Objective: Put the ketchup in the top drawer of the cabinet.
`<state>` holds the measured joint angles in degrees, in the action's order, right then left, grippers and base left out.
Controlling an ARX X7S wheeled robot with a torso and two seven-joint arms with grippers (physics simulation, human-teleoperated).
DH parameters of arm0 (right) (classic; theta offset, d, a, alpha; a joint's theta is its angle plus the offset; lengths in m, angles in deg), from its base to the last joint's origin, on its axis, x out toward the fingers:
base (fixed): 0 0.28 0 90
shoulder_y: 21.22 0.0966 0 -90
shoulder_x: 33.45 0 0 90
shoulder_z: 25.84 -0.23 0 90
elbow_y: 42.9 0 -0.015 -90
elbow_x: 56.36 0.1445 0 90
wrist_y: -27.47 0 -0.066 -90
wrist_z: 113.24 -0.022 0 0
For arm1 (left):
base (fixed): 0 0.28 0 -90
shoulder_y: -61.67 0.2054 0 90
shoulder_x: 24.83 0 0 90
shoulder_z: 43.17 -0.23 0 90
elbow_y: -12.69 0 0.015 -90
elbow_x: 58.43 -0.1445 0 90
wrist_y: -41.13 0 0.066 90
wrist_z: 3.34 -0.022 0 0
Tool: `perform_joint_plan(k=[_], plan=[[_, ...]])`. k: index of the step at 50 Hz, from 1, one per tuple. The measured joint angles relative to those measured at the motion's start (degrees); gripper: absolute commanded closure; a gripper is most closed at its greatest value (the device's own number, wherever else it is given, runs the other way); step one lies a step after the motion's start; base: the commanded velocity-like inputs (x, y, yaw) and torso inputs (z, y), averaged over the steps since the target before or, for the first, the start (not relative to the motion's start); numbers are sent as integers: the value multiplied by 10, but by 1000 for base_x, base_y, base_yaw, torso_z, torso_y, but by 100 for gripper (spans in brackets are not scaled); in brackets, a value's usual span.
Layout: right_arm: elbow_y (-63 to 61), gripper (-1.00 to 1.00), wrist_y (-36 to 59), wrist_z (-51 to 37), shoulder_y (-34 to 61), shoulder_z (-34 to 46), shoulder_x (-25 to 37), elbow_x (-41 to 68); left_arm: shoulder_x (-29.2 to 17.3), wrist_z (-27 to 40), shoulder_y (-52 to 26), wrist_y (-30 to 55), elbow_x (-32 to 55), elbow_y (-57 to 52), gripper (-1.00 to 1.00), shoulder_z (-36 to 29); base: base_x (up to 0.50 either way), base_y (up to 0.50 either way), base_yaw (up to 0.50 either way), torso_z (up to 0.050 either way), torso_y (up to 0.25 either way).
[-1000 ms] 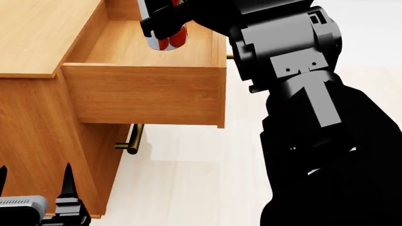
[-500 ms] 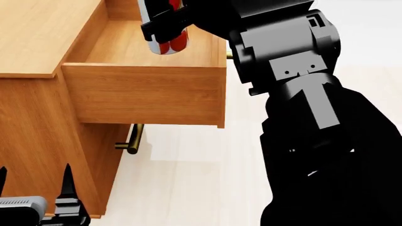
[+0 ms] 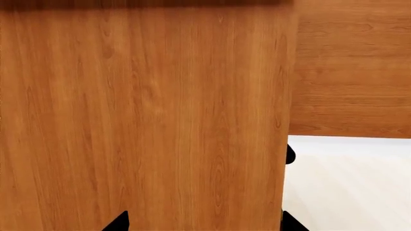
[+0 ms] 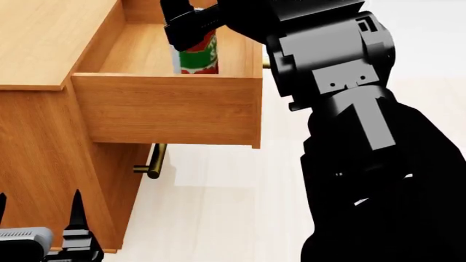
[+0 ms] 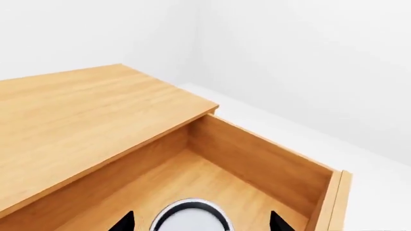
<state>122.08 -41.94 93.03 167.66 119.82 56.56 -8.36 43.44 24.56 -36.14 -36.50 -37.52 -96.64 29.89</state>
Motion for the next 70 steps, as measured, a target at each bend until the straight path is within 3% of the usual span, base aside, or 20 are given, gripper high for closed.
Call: perform_joint_plan(k=[13,29,52,70], plan=[[0,-100,-14,-9,9,-61,0,-47,-1,1,0,-1,0,-1,-100,-1,0,0,0,0,0],[-11,-100,-55,-29,38,-236,14,-181,-3,4,-2,4,2,-6,-100,-5,0,0,0,0,0],[-670,-100,268,-253,-183,-417,200,-101,-4,3,-9,5,4,-5,-100,-10,0,0,0,0,0],[-943,-100,346,-357,-379,-537,267,-15,-4,1,-14,3,5,3,-100,-12,0,0,0,0,0]])
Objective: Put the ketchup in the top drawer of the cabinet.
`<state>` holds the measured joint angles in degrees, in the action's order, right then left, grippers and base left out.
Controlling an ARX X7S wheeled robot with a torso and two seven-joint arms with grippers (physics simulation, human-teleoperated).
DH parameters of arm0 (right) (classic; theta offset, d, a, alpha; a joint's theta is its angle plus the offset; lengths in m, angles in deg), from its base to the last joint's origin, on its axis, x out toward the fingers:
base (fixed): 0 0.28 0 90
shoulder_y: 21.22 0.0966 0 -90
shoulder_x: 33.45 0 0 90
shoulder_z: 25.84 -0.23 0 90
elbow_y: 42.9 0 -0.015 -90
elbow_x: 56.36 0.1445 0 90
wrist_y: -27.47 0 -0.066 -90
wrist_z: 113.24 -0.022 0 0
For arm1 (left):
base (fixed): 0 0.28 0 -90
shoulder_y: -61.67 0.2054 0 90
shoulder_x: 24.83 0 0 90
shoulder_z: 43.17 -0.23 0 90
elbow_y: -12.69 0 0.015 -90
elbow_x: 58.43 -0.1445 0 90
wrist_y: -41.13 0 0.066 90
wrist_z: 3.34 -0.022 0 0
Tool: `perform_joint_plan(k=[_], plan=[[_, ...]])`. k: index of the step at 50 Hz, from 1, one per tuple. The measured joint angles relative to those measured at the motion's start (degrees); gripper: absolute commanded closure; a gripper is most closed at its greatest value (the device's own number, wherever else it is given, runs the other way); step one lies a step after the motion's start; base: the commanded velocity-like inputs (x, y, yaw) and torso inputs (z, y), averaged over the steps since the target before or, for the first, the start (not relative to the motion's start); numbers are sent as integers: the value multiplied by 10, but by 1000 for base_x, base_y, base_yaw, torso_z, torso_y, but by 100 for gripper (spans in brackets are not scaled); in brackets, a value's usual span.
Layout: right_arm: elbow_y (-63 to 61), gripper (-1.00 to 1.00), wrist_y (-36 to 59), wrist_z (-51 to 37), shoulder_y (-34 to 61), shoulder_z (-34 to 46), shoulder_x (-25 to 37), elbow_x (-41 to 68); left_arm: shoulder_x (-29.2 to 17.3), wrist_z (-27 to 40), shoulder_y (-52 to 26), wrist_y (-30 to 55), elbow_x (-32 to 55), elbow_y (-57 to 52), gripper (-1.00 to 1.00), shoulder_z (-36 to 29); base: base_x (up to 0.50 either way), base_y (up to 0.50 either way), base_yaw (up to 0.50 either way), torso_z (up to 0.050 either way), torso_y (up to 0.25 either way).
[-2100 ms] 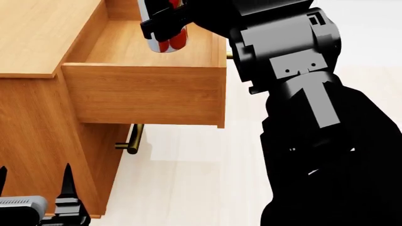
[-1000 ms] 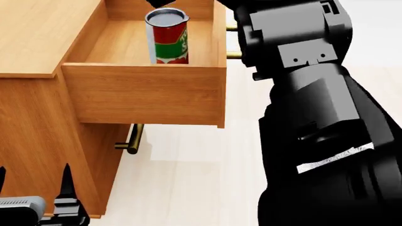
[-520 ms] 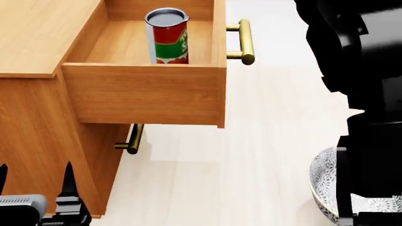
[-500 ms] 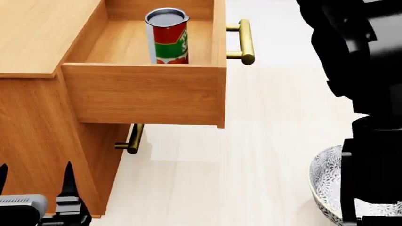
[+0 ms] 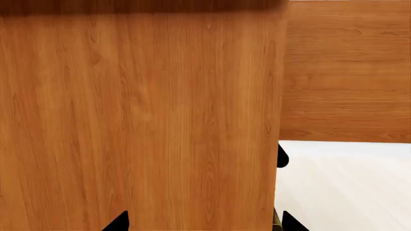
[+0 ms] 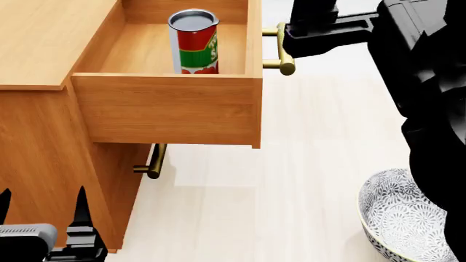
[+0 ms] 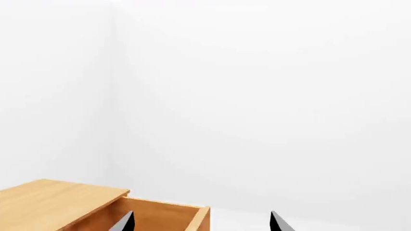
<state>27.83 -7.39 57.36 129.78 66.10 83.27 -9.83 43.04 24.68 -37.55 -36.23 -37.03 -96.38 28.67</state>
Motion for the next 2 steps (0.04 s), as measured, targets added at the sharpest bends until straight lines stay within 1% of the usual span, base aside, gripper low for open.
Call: perform_joint_plan(k=[2], plan=[[-23,-100,3,-7,-22,-14,4,11,0,0,0,0,0,0,-100,0,0,0,0,0,0]])
